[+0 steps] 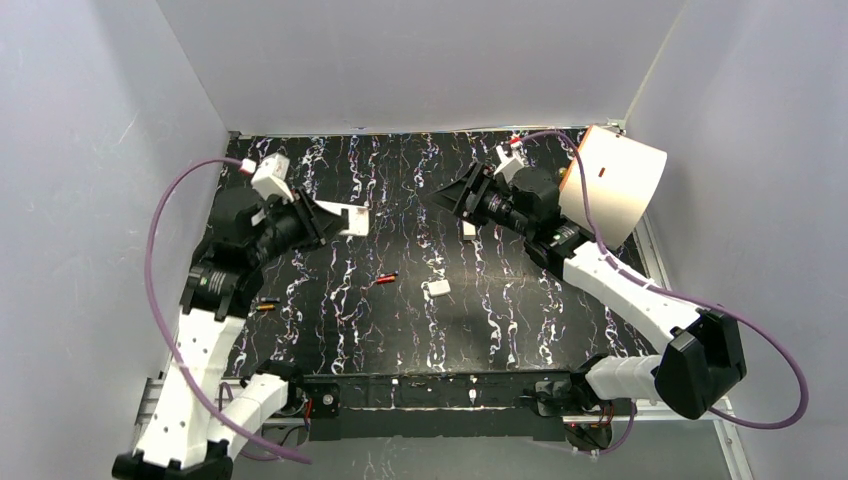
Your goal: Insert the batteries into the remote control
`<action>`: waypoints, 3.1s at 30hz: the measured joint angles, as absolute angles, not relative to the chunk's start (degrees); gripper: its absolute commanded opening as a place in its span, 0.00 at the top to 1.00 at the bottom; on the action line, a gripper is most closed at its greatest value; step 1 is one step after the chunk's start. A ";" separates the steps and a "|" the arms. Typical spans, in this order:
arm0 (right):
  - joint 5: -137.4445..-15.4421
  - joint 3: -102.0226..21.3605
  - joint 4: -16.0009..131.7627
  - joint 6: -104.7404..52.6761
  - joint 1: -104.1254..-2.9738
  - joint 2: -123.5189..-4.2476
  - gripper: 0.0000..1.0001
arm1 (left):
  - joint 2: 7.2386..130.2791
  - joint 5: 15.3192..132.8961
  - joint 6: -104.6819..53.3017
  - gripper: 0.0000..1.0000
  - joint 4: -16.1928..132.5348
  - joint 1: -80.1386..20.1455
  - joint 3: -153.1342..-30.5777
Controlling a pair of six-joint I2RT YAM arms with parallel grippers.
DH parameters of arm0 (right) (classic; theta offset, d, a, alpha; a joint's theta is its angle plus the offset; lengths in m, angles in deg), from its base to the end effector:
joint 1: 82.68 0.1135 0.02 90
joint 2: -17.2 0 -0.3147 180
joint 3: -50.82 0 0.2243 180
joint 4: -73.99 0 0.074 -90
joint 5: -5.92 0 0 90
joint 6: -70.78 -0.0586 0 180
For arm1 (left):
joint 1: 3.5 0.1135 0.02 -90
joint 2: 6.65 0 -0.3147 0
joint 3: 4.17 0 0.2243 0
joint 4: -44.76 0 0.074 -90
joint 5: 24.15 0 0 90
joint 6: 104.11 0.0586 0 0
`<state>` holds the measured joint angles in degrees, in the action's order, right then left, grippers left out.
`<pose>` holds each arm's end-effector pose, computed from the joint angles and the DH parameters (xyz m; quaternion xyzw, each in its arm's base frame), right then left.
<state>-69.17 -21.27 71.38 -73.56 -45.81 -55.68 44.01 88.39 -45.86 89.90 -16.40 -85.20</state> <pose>0.2166 0.1813 0.4034 0.0216 0.7268 0.5520 0.4083 0.1294 -0.0527 0.4376 -0.0095 0.7859 -0.3706 0.4949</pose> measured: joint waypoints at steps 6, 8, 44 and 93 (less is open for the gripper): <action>-84.49 -25.78 53.55 -77.78 -41.25 -60.69 0.39 | 34.83 80.35 -43.65 1.00 92.55 -16.40 -81.95; -87.70 -27.28 49.94 -78.64 -38.84 -63.38 0.40 | 33.01 80.11 -42.95 1.00 92.68 -16.40 -81.23; -74.04 -60.44 30.29 -25.20 -25.86 -106.17 0.47 | 29.06 60.48 -45.64 1.00 107.89 -16.43 -85.86; -74.87 -60.46 32.65 -19.10 -25.90 -107.79 0.50 | 32.60 60.44 -44.74 1.00 106.58 -16.43 -85.86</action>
<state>-74.87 -60.46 32.65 -19.10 -25.90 -107.79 32.60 60.44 -44.74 106.58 -16.43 -85.86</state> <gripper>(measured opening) 0.500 0.210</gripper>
